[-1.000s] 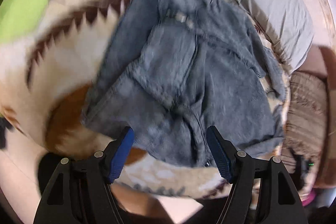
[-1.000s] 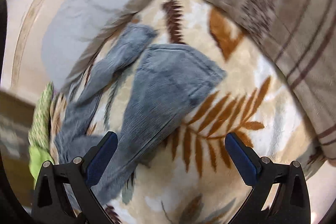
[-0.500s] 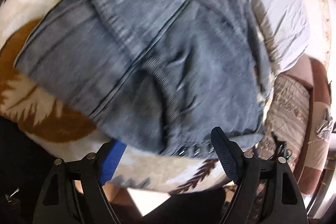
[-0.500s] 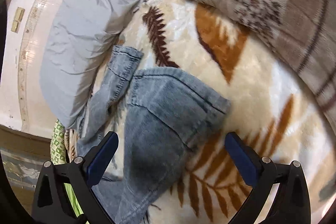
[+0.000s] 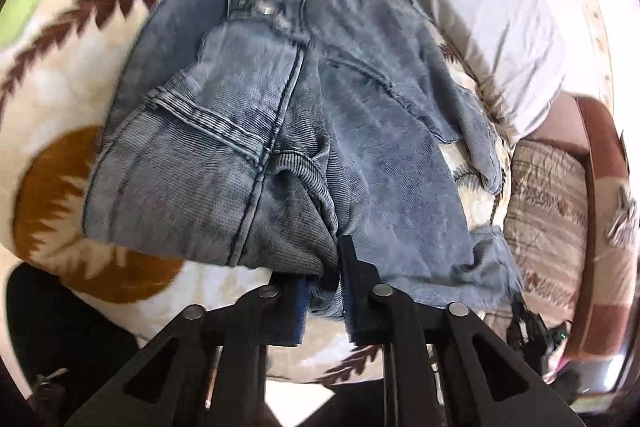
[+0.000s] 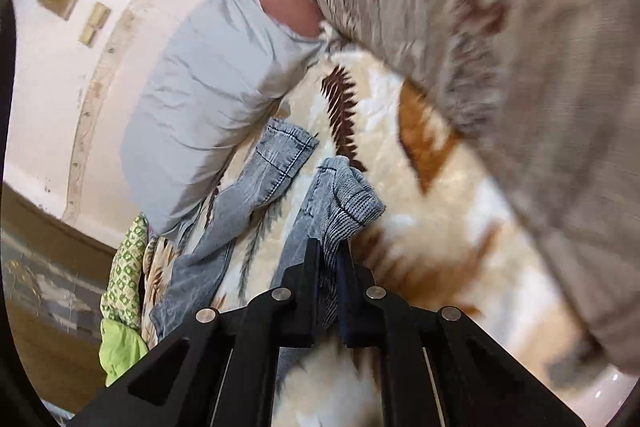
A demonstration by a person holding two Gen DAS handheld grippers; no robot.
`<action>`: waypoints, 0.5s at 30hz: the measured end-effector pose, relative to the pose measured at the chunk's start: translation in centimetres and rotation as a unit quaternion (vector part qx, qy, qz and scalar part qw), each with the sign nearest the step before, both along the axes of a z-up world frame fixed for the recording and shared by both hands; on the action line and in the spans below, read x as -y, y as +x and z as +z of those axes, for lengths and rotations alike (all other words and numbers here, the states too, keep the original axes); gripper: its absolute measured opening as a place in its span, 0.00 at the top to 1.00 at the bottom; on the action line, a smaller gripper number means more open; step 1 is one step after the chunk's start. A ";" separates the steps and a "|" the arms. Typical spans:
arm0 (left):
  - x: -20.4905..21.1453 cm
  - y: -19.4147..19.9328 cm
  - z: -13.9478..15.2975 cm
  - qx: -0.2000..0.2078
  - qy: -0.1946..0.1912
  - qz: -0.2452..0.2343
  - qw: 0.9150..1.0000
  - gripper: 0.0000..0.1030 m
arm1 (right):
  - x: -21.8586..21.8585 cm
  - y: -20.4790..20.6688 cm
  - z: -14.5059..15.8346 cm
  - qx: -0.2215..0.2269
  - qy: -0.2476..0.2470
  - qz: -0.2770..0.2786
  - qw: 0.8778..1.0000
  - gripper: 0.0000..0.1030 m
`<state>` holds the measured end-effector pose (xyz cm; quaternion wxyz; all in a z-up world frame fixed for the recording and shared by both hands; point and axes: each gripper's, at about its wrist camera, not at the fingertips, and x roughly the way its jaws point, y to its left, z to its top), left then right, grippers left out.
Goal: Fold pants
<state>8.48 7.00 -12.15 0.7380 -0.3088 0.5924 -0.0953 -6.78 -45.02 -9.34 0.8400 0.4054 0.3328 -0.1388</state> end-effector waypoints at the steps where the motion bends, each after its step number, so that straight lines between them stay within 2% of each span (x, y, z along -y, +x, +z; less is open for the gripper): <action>1: -0.1 -0.6 0.2 0.000 0.003 -0.003 1.000 0.88 | -0.1 -1.2 0.1 -0.002 -0.004 -0.002 1.000 0.94; 3: -0.2 -1.4 -0.4 -0.008 0.013 -0.005 1.000 0.88 | -0.1 -4.1 -0.7 -0.017 -0.001 -0.014 1.000 0.94; 6: -0.5 -1.6 -2.3 -0.056 0.019 -0.002 0.998 0.88 | 0.3 -6.5 -3.9 -0.070 0.021 -0.028 0.997 0.93; 8: -0.7 -1.6 -3.1 -0.071 0.025 -0.003 0.997 0.89 | 0.4 -7.2 -5.8 -0.091 0.049 -0.035 0.994 0.91; 9: -0.9 -1.0 -3.1 -0.069 0.019 -0.009 0.997 0.89 | 0.3 -7.3 -5.9 -0.093 0.053 -0.035 0.994 0.86; 11: -1.2 -1.3 -1.6 -0.044 0.007 -0.039 0.998 0.89 | 0.0 -7.4 -4.5 -0.101 0.033 -0.039 0.994 0.81; 13: -1.5 -1.7 1.1 0.007 0.014 -0.078 0.997 0.88 | -0.1 -7.4 -2.1 -0.105 -0.008 -0.040 0.994 0.71; 14: -1.7 -1.6 2.4 0.032 0.025 -0.086 0.996 0.87 | -0.2 -7.3 -0.5 -0.093 -0.037 -0.040 0.994 0.67; 15: -2.0 -1.5 3.5 0.047 0.035 -0.086 0.995 0.84 | -0.2 -7.0 1.2 -0.080 -0.068 -0.039 0.994 0.56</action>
